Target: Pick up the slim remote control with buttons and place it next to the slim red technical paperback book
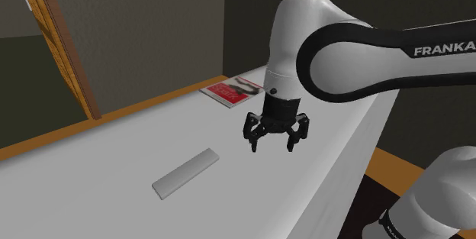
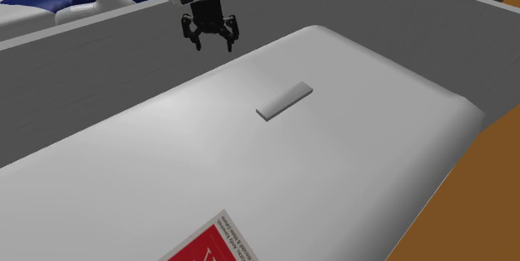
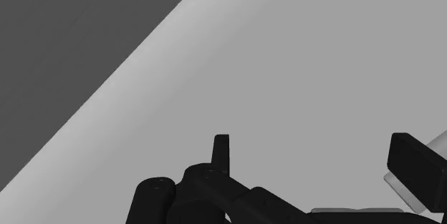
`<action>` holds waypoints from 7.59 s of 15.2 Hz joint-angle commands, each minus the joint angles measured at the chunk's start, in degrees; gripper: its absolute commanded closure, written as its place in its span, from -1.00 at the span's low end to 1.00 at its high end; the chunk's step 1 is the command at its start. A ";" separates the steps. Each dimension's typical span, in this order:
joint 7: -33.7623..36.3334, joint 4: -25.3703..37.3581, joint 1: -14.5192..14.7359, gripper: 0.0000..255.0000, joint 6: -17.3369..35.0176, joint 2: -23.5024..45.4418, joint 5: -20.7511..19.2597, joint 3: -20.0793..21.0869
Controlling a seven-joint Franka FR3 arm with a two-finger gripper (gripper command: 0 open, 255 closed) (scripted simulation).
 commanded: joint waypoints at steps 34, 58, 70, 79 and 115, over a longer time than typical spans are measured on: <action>74.71 35.71 6.35 -1.00 11.40 65.23 -51.59 9.31; 72.04 40.37 4.68 1.00 3.40 60.59 -47.21 12.52; 58.28 30.43 -11.81 1.00 6.47 50.11 -39.75 15.24; 43.83 25.26 -23.95 1.00 8.71 43.96 -34.58 14.04; 23.70 28.45 -36.05 1.00 15.35 55.24 -42.64 2.08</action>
